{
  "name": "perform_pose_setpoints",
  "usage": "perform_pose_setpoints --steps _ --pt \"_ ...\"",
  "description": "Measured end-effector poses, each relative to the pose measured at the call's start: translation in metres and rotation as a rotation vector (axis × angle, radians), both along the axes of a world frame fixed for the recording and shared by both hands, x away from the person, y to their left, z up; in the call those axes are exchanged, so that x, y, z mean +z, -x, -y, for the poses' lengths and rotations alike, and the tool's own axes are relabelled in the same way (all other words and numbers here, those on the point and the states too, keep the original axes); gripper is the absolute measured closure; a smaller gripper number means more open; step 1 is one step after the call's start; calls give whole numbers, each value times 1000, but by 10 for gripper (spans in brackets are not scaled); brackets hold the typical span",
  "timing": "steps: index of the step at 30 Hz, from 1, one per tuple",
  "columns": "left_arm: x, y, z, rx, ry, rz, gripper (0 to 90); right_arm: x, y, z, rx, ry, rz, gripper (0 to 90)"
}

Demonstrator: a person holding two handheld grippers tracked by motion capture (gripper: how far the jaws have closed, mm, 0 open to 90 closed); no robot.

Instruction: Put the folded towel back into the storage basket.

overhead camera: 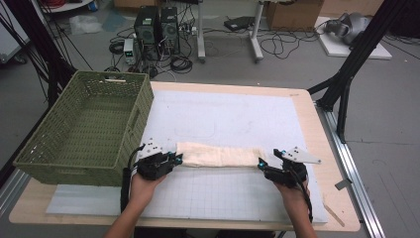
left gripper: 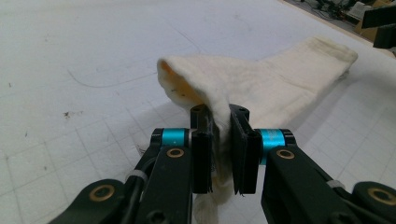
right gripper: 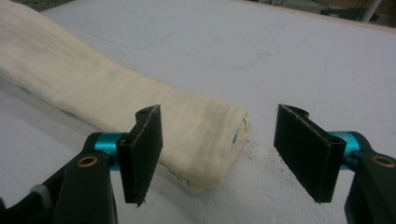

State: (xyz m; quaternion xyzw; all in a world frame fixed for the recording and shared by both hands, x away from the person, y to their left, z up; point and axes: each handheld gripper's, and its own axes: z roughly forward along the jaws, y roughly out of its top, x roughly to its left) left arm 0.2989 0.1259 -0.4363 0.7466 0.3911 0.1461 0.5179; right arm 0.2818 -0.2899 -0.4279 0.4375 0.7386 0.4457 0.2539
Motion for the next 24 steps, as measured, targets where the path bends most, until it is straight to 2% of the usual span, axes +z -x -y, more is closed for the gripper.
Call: perform_pose_setpoints --steps 7,8,12,13,21,24 --pt "-1 0 -1 2 -1 -5 799 -7 -8 -4 -9 18 -61 324" --pt "-1 1 -1 1 -1 -7 798 -10 -12 -6 -9 30 -89 324" --pt "-1 0 -1 -1 0 -8 799 -15 -16 -9 -9 45 -124 339" --pt "-2 0 -1 0 -2 -9 798 -17 -17 -11 -8 62 -141 346" --pt "-2 0 -1 0 -10 -11 797 -22 -21 -15 -25 74 -164 376" --pt "-2 0 -2 -2 -10 -11 796 -23 -22 -16 -10 71 -179 460"
